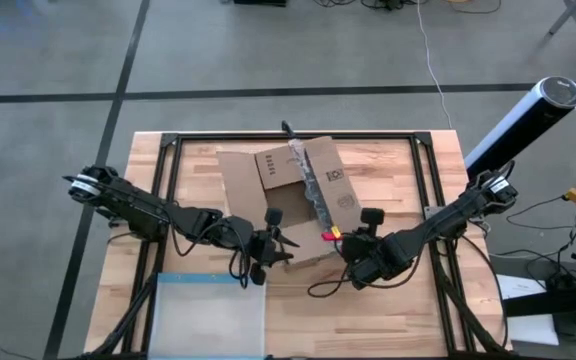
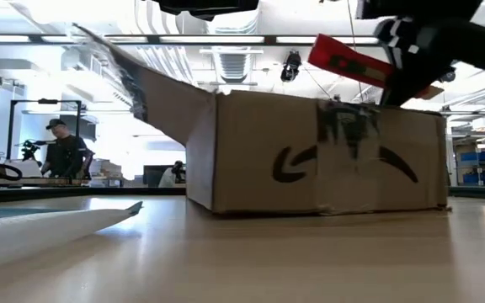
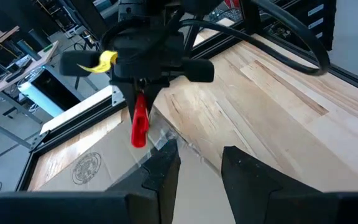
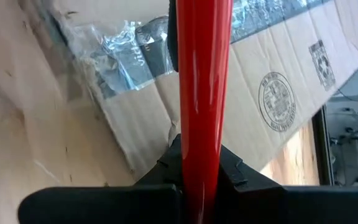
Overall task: Unpack boxes
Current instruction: Break down the box using the red cutter
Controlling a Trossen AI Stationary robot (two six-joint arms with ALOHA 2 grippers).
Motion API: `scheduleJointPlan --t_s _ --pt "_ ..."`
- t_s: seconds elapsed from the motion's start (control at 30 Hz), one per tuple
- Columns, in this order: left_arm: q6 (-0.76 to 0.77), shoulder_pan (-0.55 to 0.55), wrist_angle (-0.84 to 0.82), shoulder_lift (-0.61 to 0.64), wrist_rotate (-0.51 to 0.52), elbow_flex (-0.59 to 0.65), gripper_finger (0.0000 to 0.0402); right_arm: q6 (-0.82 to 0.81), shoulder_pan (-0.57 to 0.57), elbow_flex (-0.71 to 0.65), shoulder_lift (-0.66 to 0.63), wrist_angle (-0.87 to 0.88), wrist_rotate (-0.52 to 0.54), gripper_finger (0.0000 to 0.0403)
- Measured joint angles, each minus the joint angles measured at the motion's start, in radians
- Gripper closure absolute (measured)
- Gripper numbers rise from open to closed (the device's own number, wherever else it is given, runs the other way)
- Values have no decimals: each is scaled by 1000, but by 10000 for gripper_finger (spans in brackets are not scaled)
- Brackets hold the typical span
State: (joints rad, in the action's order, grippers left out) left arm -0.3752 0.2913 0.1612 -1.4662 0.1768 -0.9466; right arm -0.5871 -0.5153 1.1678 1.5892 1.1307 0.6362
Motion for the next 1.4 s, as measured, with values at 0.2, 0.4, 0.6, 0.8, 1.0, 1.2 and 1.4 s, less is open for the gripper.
scheduleJointPlan --t_s 0.2,0.4,0.6,0.8,1.0,1.2,1.4 --pt "19 0 1 0 0 0 296 -10 -17 0 -14 -3 30 393" --pt "54 0 -7 -4 -2 1 297 -17 -17 0 -24 -31 45 393" --pt "60 0 -7 -40 -3 2 293 99 -17 -1 -26 -221 45 393" --pt "80 0 -5 -75 -30 2 297 325 -20 -9 -26 -525 48 393" --pt "121 0 4 -90 -120 1 296 443 -17 -73 -26 -750 48 393" --pt "237 0 13 -122 -136 1 286 457 -8 -142 -25 -834 100 393" --pt "284 -5 28 -183 -12 -8 260 491 -8 -150 -26 -894 126 393"
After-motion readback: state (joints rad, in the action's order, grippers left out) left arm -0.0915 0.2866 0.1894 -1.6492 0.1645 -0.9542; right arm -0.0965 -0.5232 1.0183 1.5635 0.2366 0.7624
